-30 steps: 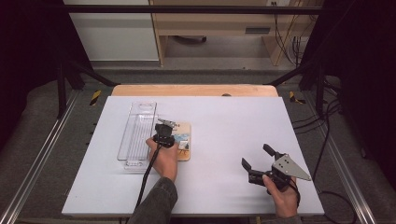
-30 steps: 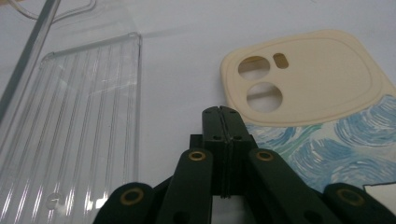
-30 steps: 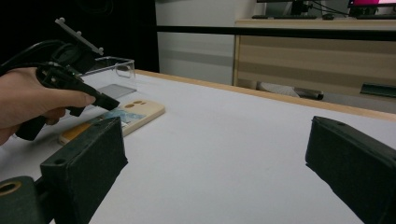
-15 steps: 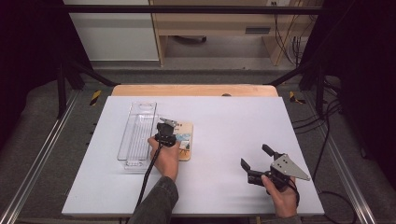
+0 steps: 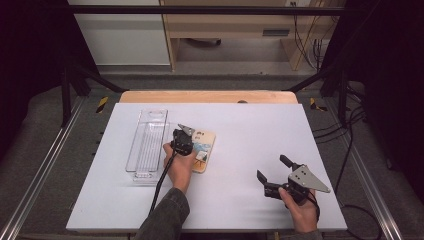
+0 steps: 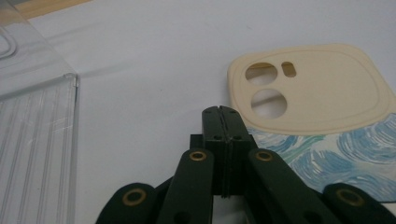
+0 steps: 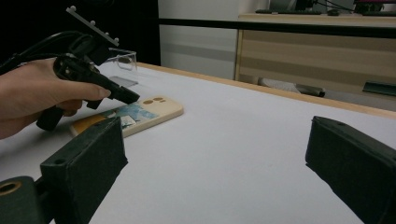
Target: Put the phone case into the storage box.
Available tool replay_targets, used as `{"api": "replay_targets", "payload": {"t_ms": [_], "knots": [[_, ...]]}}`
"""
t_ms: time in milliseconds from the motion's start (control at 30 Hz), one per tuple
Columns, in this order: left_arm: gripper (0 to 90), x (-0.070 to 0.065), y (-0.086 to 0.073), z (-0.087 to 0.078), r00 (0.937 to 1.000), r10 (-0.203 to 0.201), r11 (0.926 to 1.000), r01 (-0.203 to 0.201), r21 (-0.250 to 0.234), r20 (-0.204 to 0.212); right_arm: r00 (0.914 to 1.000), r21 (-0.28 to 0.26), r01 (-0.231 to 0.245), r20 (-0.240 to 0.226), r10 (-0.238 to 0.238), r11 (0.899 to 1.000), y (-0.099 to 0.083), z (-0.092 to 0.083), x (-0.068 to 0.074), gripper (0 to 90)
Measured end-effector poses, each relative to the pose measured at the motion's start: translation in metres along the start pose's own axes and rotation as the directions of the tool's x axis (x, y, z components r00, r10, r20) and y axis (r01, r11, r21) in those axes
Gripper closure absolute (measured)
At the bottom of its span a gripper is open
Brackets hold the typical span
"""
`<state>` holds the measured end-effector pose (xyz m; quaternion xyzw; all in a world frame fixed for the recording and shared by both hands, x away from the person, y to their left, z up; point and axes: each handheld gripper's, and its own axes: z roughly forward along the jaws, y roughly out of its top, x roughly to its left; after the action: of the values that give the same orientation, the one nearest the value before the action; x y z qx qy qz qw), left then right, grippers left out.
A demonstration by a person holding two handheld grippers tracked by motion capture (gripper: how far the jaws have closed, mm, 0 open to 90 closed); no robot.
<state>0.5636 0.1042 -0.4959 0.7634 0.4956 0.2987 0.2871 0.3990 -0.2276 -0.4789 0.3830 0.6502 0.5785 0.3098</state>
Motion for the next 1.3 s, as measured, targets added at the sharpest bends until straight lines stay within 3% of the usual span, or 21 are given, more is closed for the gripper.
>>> {"api": "replay_targets", "payload": {"t_ms": [333, 533, 600, 733, 800, 833, 967, 1067, 1167, 1300], "knots": [[89.8, -0.010, 0.000, -0.001, 0.9970, 0.044, 0.9989, -0.043, -0.017, 0.064, 1.0000, 0.003, 0.002, 0.000, -0.002, 1.000, 0.000, 0.001, 0.001, 4.7], [89.9, -0.018, 0.003, -0.001, 0.9907, 0.085, 0.9963, -0.083, -0.021, 0.106, 1.0000, 0.005, 0.004, 0.000, -0.004, 1.000, 0.000, 0.001, 0.001, 4.7], [89.9, -0.026, 0.005, 0.000, 0.9853, 0.114, 0.9934, -0.111, -0.027, 0.128, 1.0000, 0.005, 0.004, 0.000, -0.004, 1.000, 0.000, 0.001, 0.001, 4.7], [89.9, -0.033, 0.006, -0.001, 0.9784, 0.133, 0.9910, -0.129, -0.038, 0.158, 1.0000, 0.006, 0.003, 0.001, -0.003, 1.000, 0.000, 0.001, 0.001, 4.7], [89.9, -0.039, 0.006, -0.002, 0.9701, 0.155, 0.9878, -0.149, -0.046, 0.187, 1.0000, 0.006, 0.004, 0.001, -0.004, 1.000, 0.000, 0.001, 0.001, 4.7], [89.9, -0.039, 0.006, -0.002, 0.9701, 0.155, 0.9878, -0.149, -0.046, 0.187, 1.0000, 0.006, 0.004, 0.000, -0.004, 1.000, 0.000, 0.001, 0.001, 4.7], [89.9, -0.046, 0.007, -0.002, 0.9566, 0.185, 0.9826, -0.176, -0.060, 0.225, 1.0000, 0.006, 0.004, 0.000, -0.004, 1.000, 0.000, 0.001, 0.001, 4.7], [89.9, -0.047, 0.007, -0.002, 0.9531, 0.190, 0.9817, -0.180, -0.063, 0.236, 1.0000, 0.005, 0.003, 0.000, -0.003, 1.000, 0.000, 0.001, 0.001, 4.7], [89.9, -0.051, 0.006, -0.004, 0.9419, 0.214, 0.9767, -0.201, -0.074, 0.259, 1.0000, 0.006, 0.004, 0.000, -0.004, 1.000, 0.000, 0.001, 0.001, 4.7], [89.9, -0.054, 0.006, -0.005, 0.9339, 0.226, 0.9741, -0.212, -0.078, 0.277, 1.0000, 0.007, 0.002, 0.000, -0.002, 1.000, 0.000, 0.001, 0.001, 4.7]]}}
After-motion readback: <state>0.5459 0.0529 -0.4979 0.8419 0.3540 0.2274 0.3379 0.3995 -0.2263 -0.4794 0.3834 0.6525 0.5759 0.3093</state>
